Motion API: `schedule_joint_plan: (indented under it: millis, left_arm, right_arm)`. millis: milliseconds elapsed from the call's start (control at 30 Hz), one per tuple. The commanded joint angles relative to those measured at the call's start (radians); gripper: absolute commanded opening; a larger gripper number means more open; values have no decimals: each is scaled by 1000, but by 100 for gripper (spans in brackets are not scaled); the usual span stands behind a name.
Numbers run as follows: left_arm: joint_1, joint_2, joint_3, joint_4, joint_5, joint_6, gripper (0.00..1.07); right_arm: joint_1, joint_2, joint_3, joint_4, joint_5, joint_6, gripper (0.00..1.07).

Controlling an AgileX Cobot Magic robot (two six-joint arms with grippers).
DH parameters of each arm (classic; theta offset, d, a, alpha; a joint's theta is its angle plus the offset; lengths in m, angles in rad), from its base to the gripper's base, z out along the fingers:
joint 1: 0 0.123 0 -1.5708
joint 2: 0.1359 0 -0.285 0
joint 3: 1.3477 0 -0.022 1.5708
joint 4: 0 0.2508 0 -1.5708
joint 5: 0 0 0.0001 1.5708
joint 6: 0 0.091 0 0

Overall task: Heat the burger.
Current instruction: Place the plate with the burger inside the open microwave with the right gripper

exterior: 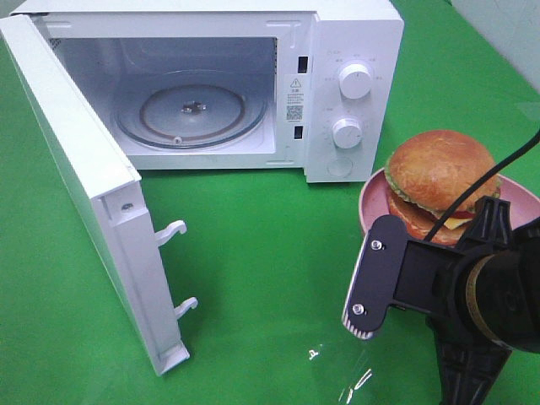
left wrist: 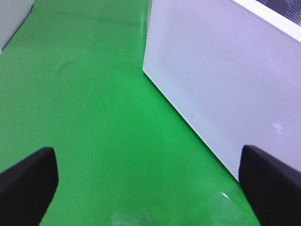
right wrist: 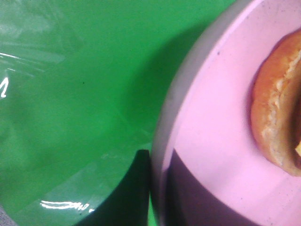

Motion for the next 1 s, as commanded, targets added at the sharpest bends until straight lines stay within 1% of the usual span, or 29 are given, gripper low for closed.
schedule_joint_plan:
  millis: [33, 167, 367, 500, 567, 600, 633, 667, 700, 733, 767, 800, 867, 967, 1000]
  left_arm:
    - [3, -15, 0, -5, -7, -9, 96]
    - [3, -15, 0, -5, -7, -9, 96]
    - [3, -15, 0, -5, -7, -9, 96]
    - [3, -15, 0, -5, -7, -9, 96]
    - [3, -15, 0, -5, -7, -9, 96]
    - [3, -15, 0, -5, -7, -9, 96]
    - [3, -15, 0, -5, -7, -9, 96]
    - [3, -15, 0, -5, -7, -9, 96]
    - [3, -15, 0, -5, -7, -9, 96]
    - [3, -15, 0, -5, -7, -9, 96]
    - [3, -15, 0, -5, -7, -9, 96]
    - [3, -15, 0, -5, -7, -9, 96]
    - [3, -15, 0, -5, -7, -9, 96]
    - [3, -15, 0, -5, -7, -9, 96]
    - [3, -15, 0, -5, -7, -9, 96]
  right_arm:
    - [2, -9, -1, -66, 3, -52, 0]
    - [2, -9, -1, -58, -30, -173, 0]
    - [-3, -9, -1, -55, -72, -249, 0]
    - [-35, -9, -1, -47, -123, -334, 0]
    - [-66, -9, -1, -24, -174, -462, 0]
    - [-66, -9, -1, -24, -174, -462, 0]
    - [-91, -9, -1, 1, -212, -564, 0]
    - [-91, -9, -1, 1, -212, -564, 0]
    - [-109, -9, -1, 27, -239, -647, 0]
    - [-109, -9, -1, 27, -239, -647, 0]
    - [-128, -9, -1, 55, -261, -735, 0]
    - [-128, -9, -1, 55, -261, -735, 0]
    - [-156, -9, -1, 89, -296, -831, 0]
    - [-176, -9, -2, 113, -329, -881, 0]
    - [-195, -9, -4, 138, -363, -937, 0]
